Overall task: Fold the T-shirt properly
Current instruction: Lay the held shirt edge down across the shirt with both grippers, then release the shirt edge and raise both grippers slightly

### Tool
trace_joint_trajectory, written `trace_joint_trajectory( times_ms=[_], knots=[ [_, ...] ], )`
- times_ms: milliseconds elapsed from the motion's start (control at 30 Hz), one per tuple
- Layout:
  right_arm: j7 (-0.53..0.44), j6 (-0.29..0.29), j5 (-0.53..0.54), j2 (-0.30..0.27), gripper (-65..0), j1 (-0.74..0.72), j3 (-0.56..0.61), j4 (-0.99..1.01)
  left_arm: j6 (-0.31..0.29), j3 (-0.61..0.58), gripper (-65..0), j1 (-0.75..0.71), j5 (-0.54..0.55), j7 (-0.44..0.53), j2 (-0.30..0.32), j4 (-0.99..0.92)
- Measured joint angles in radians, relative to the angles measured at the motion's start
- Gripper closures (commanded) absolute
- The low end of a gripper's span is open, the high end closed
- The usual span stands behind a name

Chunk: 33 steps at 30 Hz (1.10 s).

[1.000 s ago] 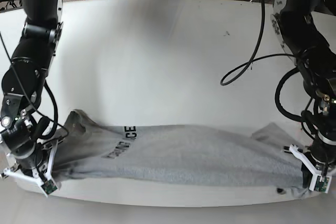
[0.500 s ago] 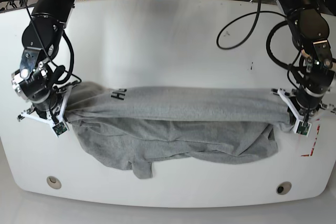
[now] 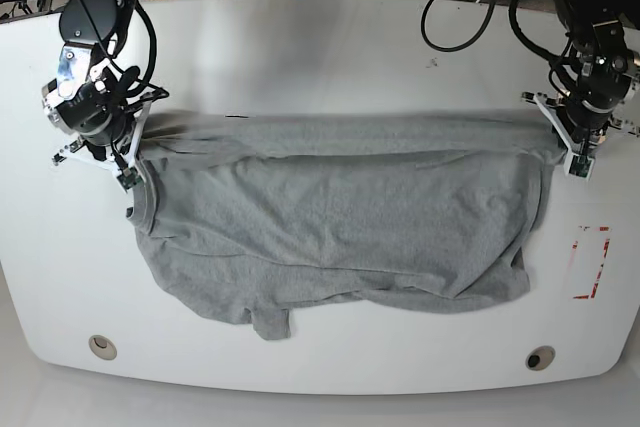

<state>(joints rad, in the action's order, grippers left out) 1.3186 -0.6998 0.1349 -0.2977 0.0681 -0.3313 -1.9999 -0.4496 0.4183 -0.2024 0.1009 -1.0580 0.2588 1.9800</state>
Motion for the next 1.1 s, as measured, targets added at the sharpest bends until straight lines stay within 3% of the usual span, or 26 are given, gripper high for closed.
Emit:
trace_joint_trajectory(
  times_ms=[233,600,833,1100],
  knots=[
    [-0.013,0.0,-0.008,0.039,0.0,0.1,-0.021,-0.001,-0.09,0.001,0.0,-0.043,-0.007,0.003,0.002,-0.024],
    [-0.055,0.0,-0.018,0.062,0.0,0.163,-0.021,0.002,-0.094,-0.003,0.0,-0.039,-0.011,0.005,0.031,-0.036],
    [-0.062,0.0,-0.018,0.062,0.0,0.154,-0.021,0.033,-0.101,-0.058,0.0,0.026,-0.01,0.001,0.047,-0.142],
    [-0.12,0.0,-0.006,0.068,0.0,0.064,-0.02,0.114,-0.1,-0.057,0.0,0.132,-0.014,0.003,0.063,-0.233]
  ],
)
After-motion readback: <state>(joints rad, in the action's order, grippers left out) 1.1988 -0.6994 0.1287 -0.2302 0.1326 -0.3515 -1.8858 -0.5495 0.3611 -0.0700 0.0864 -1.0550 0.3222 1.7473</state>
